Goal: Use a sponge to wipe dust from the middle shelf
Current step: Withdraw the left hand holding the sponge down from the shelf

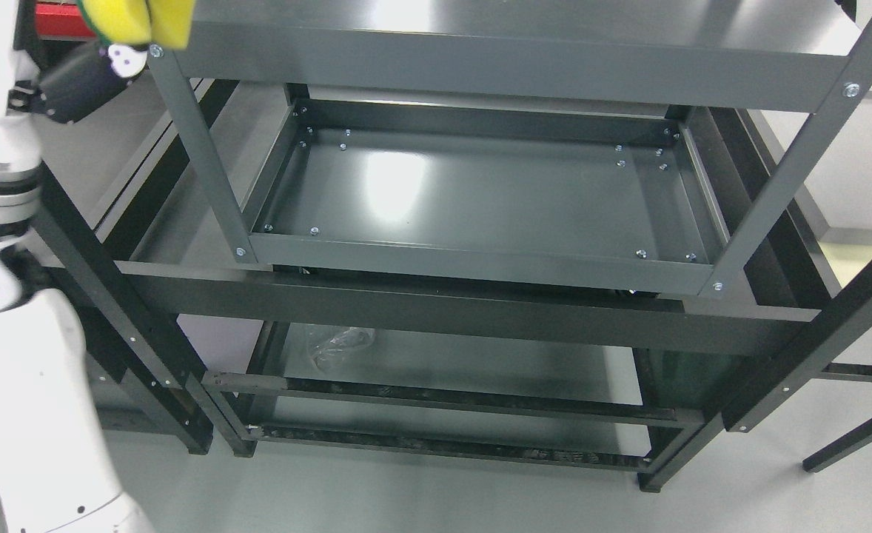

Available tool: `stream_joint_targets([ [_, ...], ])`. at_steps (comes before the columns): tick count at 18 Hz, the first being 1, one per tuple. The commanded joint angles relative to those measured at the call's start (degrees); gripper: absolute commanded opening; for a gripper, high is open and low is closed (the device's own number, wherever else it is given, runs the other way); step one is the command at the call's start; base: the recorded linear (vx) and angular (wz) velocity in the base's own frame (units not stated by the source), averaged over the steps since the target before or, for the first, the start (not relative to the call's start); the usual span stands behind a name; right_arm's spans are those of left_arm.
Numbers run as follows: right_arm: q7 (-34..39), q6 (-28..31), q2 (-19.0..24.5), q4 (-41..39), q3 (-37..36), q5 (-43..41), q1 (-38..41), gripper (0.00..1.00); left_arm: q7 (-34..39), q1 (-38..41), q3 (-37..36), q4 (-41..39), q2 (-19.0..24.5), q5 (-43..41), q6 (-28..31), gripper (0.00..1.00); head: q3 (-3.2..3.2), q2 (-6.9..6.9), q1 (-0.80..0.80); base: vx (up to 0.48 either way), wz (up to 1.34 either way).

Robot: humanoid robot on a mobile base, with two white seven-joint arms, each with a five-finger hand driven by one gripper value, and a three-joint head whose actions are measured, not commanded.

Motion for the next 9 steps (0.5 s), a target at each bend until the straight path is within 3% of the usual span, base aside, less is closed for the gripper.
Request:
stream_joint_targets([
  [1,0.0,0.0,-1.0,-1.0,0.0,0.0,0.0,1.00,12.2,3.3,-45.0,1.4,-5.4,2.3,0.0,0.00,0.00,0.00,0.00,0.000,0.00],
  [5,0.0,0.0,-1.0,-1.0,0.0,0.0,0.0,1.00,12.3,7.7,-63.3,5.3,-5.4,2.2,0.0,0.00,0.00,0.00,0.00,0.000,0.00],
  [9,0.0,0.0,-1.0,-1.0,0.0,0.0,0.0,1.00,12.4,21.2,-63.6,11.0,-5.4,2.0,0.5,0.00,0.00,0.00,0.00,0.000,0.00],
])
